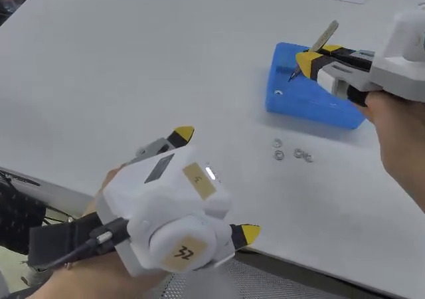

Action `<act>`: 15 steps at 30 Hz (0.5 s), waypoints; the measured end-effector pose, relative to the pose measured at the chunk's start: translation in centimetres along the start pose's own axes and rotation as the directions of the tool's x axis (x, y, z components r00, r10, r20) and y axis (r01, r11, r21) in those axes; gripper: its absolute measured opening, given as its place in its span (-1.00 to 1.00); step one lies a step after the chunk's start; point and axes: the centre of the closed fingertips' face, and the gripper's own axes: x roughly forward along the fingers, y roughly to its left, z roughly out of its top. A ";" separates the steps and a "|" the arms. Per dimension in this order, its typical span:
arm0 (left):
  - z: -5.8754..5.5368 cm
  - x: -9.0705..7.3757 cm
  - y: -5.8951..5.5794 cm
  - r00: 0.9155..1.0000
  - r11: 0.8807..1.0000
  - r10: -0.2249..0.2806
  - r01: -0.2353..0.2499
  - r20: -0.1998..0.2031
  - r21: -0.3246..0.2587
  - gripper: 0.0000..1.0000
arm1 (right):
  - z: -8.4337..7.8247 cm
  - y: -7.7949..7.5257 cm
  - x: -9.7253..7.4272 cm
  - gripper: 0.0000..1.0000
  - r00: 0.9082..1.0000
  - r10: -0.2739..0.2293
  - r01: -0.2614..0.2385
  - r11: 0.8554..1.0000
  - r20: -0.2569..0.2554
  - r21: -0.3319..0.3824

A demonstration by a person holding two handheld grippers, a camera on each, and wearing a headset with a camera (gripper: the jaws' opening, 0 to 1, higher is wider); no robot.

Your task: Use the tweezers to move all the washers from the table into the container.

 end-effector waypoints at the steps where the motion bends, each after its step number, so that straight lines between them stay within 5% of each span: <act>1: 0.0 0.0 0.0 1.000 1.000 0.000 0.000 0.001 -0.001 0.90 | 0.0 0.3 -0.3 -0.92 1.000 0.006 -0.006 1.000 0.002 -0.001; 10: 0.0 0.0 -0.1 1.000 1.000 -0.002 0.002 -0.001 -0.001 0.89 | -2.0 3.0 -2.2 -0.92 0.996 0.087 -0.087 0.996 -0.009 0.007; 15: -0.1 0.1 -0.1 1.000 1.000 -0.002 0.002 -0.008 0.006 0.88 | -4.1 3.6 -2.5 -0.93 0.995 0.084 -0.084 0.996 -0.049 0.011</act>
